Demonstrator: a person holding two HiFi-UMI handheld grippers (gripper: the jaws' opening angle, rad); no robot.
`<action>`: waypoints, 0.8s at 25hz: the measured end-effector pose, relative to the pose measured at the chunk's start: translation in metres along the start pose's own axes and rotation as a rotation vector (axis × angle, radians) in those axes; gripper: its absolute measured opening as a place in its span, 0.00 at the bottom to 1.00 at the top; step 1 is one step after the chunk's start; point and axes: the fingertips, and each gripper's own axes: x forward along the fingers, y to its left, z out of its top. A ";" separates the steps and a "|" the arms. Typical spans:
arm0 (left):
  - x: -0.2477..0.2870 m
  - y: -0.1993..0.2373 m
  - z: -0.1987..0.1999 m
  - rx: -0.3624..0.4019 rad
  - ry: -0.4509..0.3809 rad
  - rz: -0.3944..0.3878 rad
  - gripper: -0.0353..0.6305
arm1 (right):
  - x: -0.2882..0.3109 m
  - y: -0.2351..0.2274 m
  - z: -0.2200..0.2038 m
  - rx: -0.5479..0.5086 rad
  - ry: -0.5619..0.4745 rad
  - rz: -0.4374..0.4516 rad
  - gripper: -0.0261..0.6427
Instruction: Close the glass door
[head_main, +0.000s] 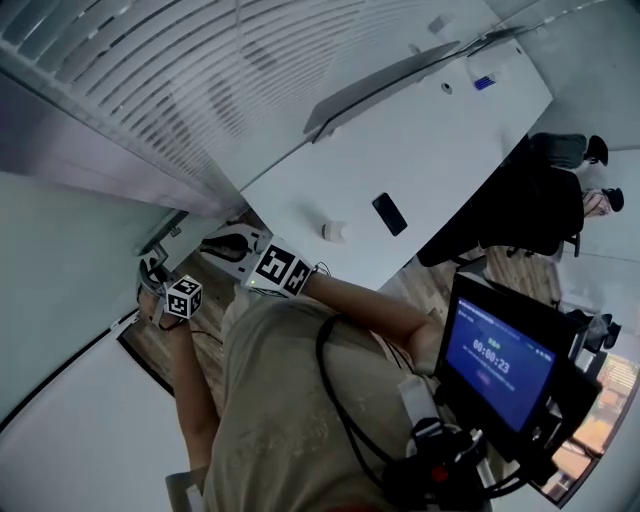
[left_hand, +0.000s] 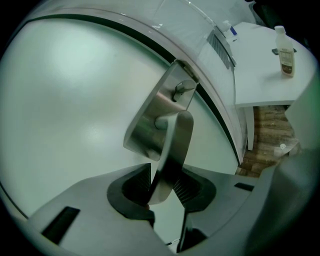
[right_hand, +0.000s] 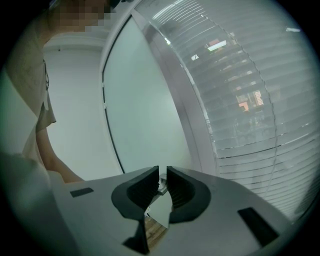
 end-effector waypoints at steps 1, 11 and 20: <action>0.001 0.000 -0.001 0.002 0.000 0.000 0.25 | 0.000 0.000 0.000 -0.001 0.000 0.000 0.11; 0.011 -0.009 -0.002 0.052 0.038 -0.074 0.25 | -0.008 -0.007 -0.005 0.004 -0.013 -0.027 0.11; 0.026 0.005 -0.006 0.101 0.032 -0.137 0.50 | -0.015 -0.005 -0.015 0.027 -0.018 -0.045 0.11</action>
